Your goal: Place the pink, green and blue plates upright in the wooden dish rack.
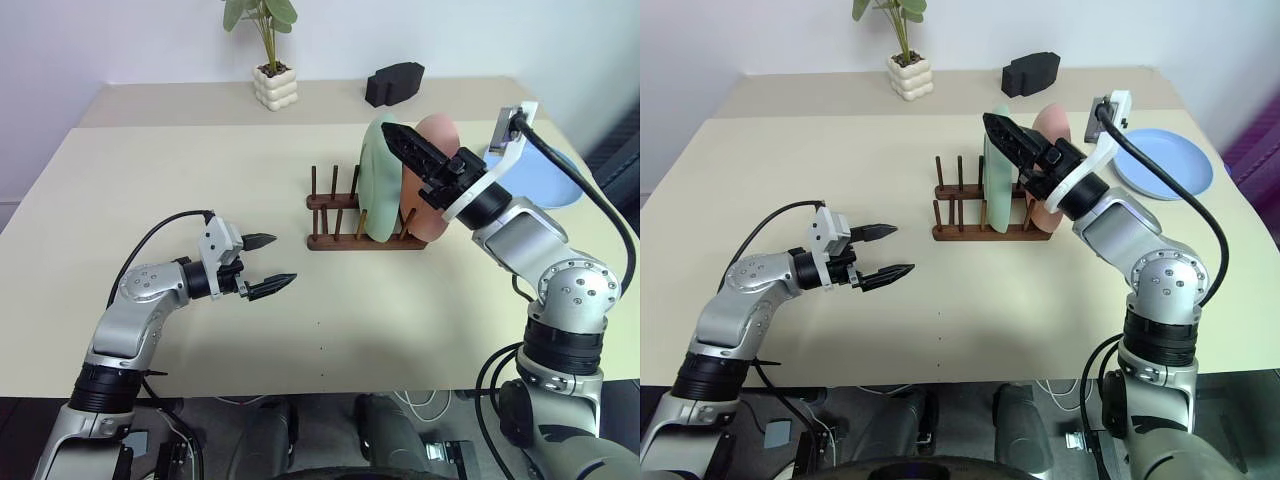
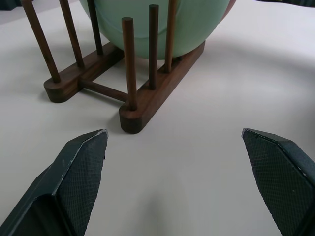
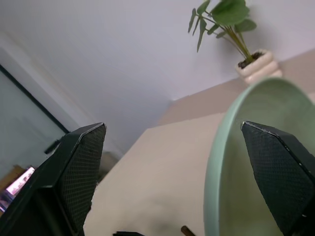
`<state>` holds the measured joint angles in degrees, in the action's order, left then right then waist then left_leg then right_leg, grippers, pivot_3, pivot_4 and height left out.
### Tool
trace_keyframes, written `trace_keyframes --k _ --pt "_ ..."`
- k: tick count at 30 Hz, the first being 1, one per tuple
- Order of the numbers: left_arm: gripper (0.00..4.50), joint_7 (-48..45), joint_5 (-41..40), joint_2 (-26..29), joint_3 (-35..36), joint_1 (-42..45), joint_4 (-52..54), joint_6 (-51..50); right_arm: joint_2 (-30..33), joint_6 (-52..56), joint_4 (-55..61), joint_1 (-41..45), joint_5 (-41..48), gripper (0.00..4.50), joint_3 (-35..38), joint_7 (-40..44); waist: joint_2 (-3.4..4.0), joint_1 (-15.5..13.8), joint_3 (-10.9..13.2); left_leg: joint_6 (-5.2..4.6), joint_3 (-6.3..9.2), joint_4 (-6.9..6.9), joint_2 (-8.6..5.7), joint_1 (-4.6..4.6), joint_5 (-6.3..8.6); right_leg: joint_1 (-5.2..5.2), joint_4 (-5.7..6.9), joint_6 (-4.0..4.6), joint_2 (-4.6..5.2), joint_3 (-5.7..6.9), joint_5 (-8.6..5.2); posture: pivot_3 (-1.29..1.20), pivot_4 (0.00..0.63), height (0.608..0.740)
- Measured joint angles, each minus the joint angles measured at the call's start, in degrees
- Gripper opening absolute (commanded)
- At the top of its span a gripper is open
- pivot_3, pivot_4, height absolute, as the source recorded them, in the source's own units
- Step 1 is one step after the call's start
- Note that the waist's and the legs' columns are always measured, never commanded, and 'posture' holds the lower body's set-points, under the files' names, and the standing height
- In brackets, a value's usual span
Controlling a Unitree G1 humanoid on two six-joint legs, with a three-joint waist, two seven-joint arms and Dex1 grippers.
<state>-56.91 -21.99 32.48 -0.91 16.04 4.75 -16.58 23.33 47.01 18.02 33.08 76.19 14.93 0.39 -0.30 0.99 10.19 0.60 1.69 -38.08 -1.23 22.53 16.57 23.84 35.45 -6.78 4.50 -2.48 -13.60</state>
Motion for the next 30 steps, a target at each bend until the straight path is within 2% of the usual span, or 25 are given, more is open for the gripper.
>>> trace_keyframes --k 5,8,11,14,17,22,27,30 --pt "4.50 0.0 0.0 -0.3 -0.1 0.0 0.0 0.0 3.0 -0.2 1.9 2.7 -1.6 4.47 0.0 2.2 0.00 0.0 0.0 0.00 0.00 0.00 0.01 0.00 0.00 0.00 -0.01 0.00 -0.01 0.00 0.00 0.00 0.150 0.740" --pt "4.50 0.0 0.0 -0.4 -0.1 0.0 0.0 0.0 7.4 -0.4 2.7 3.6 -4.6 4.47 -0.4 5.4 0.00 -0.1 0.0 0.00 -0.01 0.00 0.00 0.01 0.00 0.00 -0.04 0.00 0.01 0.00 0.00 0.00 0.150 0.740" --pt "4.50 0.0 0.0 -0.4 -0.1 0.0 0.0 -0.1 11.7 -2.5 2.7 5.6 -7.1 4.47 2.3 9.2 0.00 -0.3 0.0 0.00 -0.01 0.00 -0.01 0.02 0.00 -0.03 -0.11 0.00 0.01 0.00 0.00 0.00 0.150 0.740" --pt "4.50 0.0 0.0 -0.4 -0.1 0.0 0.1 -0.1 21.6 -6.4 -4.6 5.8 -15.6 4.47 5.5 14.1 -0.05 -0.5 0.0 -0.01 -0.01 -0.02 -0.06 0.01 0.01 -0.19 -0.30 0.04 0.04 0.03 -0.03 0.00 0.150 0.740" --pt "4.50 -0.2 0.0 -0.3 -0.1 0.0 0.2 -0.3 27.9 -11.0 -13.5 2.9 -25.4 4.47 6.5 19.6 -0.06 -0.3 0.0 -0.08 -0.11 -0.03 -0.08 -0.01 0.04 -0.20 -0.33 0.04 0.07 -0.02 -0.03 0.00 0.150 0.740" --pt "4.50 -0.5 0.0 -0.4 -0.2 0.8 0.3 -0.4 30.9 -20.6 -29.9 0.8 -40.4 4.47 1.7 28.7 0.03 0.3 0.0 -0.08 -0.22 -0.01 -0.02 -0.15 0.04 -0.17 -0.19 0.01 -0.03 -0.12 -0.01 0.00 0.150 0.740" --pt "4.50 -1.1 -0.1 -0.6 -0.4 1.4 0.3 -0.4 31.4 -32.7 -43.8 2.6 -58.6 4.47 -11.0 33.6 0.04 0.3 0.0 -0.07 -0.24 -0.03 -0.02 -0.16 0.03 -0.16 -0.13 0.01 -0.06 -0.14 -0.01 0.00 0.150 0.740" --pt "4.50 -1.7 -0.3 -0.7 -0.5 2.0 0.2 -0.4 27.8 -41.9 -57.3 8.2 -69.2 4.47 -18.5 33.8 0.05 0.5 0.0 -0.06 -0.31 -0.05 -0.06 -0.17 0.03 -0.16 -0.15 0.01 -0.05 -0.21 -0.01 0.00 0.150 0.740"
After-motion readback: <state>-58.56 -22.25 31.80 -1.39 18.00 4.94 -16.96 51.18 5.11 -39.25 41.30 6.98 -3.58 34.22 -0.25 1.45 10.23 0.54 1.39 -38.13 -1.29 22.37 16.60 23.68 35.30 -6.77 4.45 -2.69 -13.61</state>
